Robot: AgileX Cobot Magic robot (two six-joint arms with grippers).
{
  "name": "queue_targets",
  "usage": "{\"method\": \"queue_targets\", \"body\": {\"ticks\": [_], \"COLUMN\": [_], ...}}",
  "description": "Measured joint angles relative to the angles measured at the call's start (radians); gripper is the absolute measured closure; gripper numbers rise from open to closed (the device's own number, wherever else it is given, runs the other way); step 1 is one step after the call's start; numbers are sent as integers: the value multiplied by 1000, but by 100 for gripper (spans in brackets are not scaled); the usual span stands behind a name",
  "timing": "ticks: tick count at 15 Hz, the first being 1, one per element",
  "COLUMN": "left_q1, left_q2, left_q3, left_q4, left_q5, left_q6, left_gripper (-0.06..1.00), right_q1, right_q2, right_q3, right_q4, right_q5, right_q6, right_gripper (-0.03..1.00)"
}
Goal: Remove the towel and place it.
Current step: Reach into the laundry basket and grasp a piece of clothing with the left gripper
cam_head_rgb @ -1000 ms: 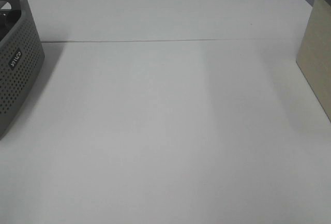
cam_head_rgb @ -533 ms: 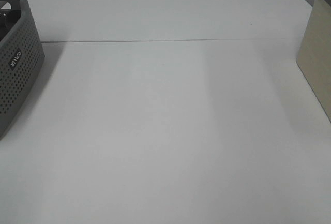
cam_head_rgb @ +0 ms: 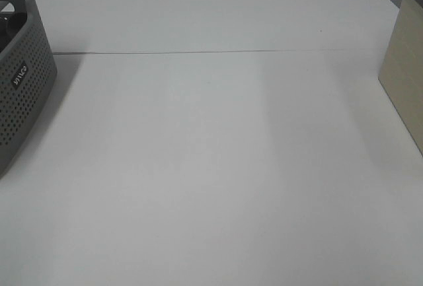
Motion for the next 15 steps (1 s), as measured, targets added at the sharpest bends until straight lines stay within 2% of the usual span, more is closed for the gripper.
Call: {"method": "queue_targets", "body": {"ticks": [10, 12, 13, 14, 15], "left_q1": [0, 0, 0, 0, 0], "left_q2": [0, 49, 212, 212, 321], "left_q3": [0, -25, -119, -119, -174], "left_q4": [0, -11, -24, -24, -25], "left_q5": [0, 28, 104, 104, 151], "left_q6": [7, 85, 216, 216, 323], "left_gripper": [-5, -5, -5, -5, -5], "right_q1": [0, 0, 0, 0, 0], "right_q2": [0, 0, 0, 0, 0], "right_q3": [0, 0, 0, 0, 0], "right_q4": [0, 0, 0, 0, 0], "right_q5": [0, 0, 0, 0, 0], "right_q6": [0, 0, 0, 0, 0], "right_gripper": [22, 22, 22, 22, 22]}}
